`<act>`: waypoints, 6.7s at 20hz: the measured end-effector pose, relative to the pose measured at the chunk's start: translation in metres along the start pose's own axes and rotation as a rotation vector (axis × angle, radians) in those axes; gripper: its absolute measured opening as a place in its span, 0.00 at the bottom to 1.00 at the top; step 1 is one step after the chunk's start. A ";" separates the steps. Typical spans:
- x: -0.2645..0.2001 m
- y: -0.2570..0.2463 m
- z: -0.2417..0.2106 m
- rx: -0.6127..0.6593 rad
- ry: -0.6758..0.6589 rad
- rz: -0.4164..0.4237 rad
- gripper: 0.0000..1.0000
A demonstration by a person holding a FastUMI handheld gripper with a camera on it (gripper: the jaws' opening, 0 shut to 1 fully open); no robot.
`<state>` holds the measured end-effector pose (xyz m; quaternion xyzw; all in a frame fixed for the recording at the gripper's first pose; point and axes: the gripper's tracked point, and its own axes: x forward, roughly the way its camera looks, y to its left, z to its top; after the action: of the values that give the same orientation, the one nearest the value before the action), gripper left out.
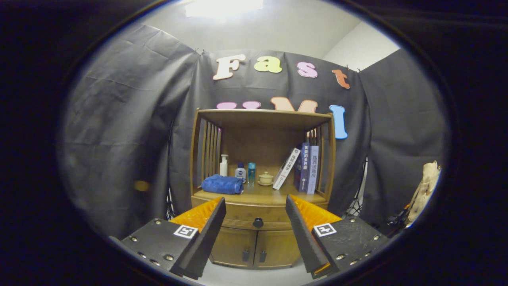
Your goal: Pull open the drawer, take out the items inside it, and place them on the countertop above the cabinet.
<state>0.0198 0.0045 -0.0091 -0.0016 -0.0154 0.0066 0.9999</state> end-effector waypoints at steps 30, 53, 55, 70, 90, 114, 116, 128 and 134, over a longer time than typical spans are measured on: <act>0.183 0.003 -0.217 0.146 0.263 0.059 0.71; 0.246 -0.011 -0.252 0.065 0.388 -0.086 0.35; 0.242 -0.010 -0.252 0.080 0.386 -0.085 0.33; 0.151 -0.008 -0.243 0.152 0.402 -0.149 0.33; 0.022 -0.014 -0.240 0.176 0.422 -0.155 0.01; 0.177 -0.006 -0.131 0.068 0.479 -0.095 0.25; 0.198 -0.005 -0.146 0.077 0.560 -0.086 0.25; 0.248 -0.006 -0.231 0.059 0.921 -0.090 0.25; 0.248 -0.001 -0.258 0.048 0.947 -0.069 0.25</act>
<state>0.2754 0.0060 -0.2592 0.0191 0.4420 -0.0277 0.8964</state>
